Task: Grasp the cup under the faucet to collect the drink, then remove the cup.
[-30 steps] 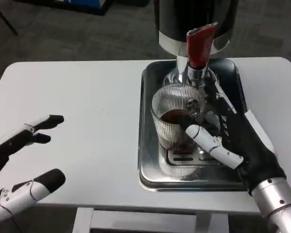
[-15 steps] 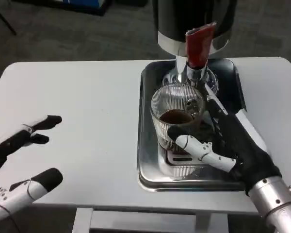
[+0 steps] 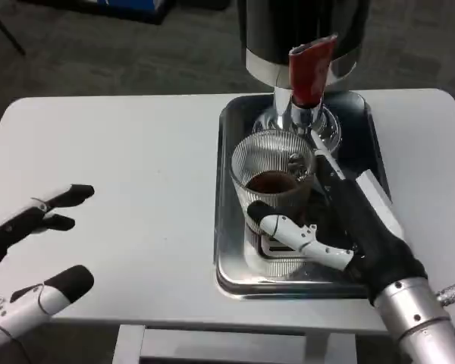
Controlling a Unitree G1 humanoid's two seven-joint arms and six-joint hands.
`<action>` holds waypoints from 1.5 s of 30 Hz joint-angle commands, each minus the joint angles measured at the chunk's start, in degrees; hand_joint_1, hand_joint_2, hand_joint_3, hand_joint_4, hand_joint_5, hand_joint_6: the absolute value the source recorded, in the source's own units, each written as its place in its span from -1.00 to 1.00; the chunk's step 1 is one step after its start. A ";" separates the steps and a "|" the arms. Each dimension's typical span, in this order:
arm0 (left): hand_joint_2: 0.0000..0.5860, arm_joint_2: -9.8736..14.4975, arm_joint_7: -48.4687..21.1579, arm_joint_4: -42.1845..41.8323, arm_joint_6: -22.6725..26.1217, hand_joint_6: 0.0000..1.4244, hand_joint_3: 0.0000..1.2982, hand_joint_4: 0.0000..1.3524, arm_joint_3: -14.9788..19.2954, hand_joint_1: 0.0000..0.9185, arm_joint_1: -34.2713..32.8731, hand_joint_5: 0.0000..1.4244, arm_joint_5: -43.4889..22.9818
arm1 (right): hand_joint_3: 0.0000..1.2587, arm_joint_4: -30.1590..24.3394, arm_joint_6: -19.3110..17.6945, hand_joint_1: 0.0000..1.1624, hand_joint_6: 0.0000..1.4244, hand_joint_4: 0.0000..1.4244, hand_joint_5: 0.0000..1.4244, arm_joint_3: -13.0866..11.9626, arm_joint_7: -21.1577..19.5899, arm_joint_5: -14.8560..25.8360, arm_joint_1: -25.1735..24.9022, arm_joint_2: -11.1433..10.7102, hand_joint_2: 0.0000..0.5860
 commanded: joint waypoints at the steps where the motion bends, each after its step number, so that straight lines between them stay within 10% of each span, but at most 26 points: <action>1: -0.65 1.05 -0.70 -0.08 -0.02 -0.70 -0.70 -0.79 1.41 -0.89 1.43 -0.65 -0.18 | -1.00 0.76 0.67 -0.09 -0.89 -1.00 -1.00 1.49 -1.76 -1.50 0.07 2.18 -0.30; 45: -0.66 1.86 -1.75 1.40 0.38 -0.70 -0.70 -0.77 1.47 -0.93 2.13 -0.63 -0.46 | -1.00 3.11 5.13 0.00 -0.66 -0.90 -0.76 5.17 -8.68 -9.45 -1.27 7.83 -0.23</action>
